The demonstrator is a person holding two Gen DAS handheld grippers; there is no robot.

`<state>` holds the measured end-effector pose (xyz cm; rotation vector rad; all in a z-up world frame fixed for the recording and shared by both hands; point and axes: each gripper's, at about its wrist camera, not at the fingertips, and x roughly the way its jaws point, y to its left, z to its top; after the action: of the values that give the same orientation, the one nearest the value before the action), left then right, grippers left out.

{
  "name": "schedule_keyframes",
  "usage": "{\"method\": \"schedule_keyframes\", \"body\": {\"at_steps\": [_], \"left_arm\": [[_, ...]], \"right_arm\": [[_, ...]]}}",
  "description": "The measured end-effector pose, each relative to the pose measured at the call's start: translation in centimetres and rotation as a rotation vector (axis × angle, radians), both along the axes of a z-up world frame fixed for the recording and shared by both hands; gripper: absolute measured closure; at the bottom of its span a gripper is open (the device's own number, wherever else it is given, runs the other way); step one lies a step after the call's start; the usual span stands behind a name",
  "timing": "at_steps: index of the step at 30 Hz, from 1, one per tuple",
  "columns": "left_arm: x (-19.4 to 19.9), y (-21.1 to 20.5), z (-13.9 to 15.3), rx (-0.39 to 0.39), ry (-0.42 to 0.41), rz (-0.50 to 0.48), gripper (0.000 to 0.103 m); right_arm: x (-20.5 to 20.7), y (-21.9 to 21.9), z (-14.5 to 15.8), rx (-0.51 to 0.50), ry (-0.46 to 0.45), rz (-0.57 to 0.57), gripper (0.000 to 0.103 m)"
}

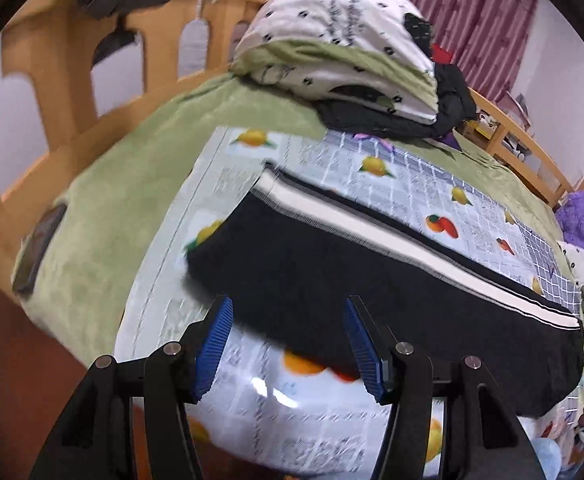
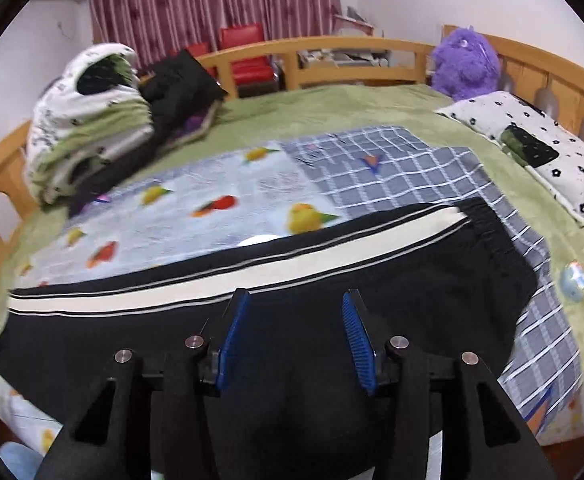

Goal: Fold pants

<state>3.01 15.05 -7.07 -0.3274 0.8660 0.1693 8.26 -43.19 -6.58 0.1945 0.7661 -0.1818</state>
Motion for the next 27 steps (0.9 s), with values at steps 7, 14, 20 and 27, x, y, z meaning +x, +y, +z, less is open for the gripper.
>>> {"method": "schedule_keyframes", "body": {"at_steps": [7, 14, 20, 27], "left_arm": [[-0.4, 4.2, -3.9, -0.093, 0.017, 0.025, 0.049], [3.7, 7.1, -8.4, -0.224, -0.001, 0.015, 0.061], [6.6, 9.2, -11.7, -0.297, -0.021, 0.101, 0.062], [6.9, 8.9, -12.1, -0.283, -0.073, 0.140, 0.076]], "right_arm": [[-0.1, 7.4, 0.7, 0.148, 0.030, 0.099, 0.056], [0.8, 12.7, -0.6, 0.165, 0.011, 0.143, 0.056], [0.7, 13.8, -2.6, 0.039, 0.077, 0.178, 0.056], [0.0, 12.9, -3.1, 0.000, 0.103, 0.154, 0.056]]}}
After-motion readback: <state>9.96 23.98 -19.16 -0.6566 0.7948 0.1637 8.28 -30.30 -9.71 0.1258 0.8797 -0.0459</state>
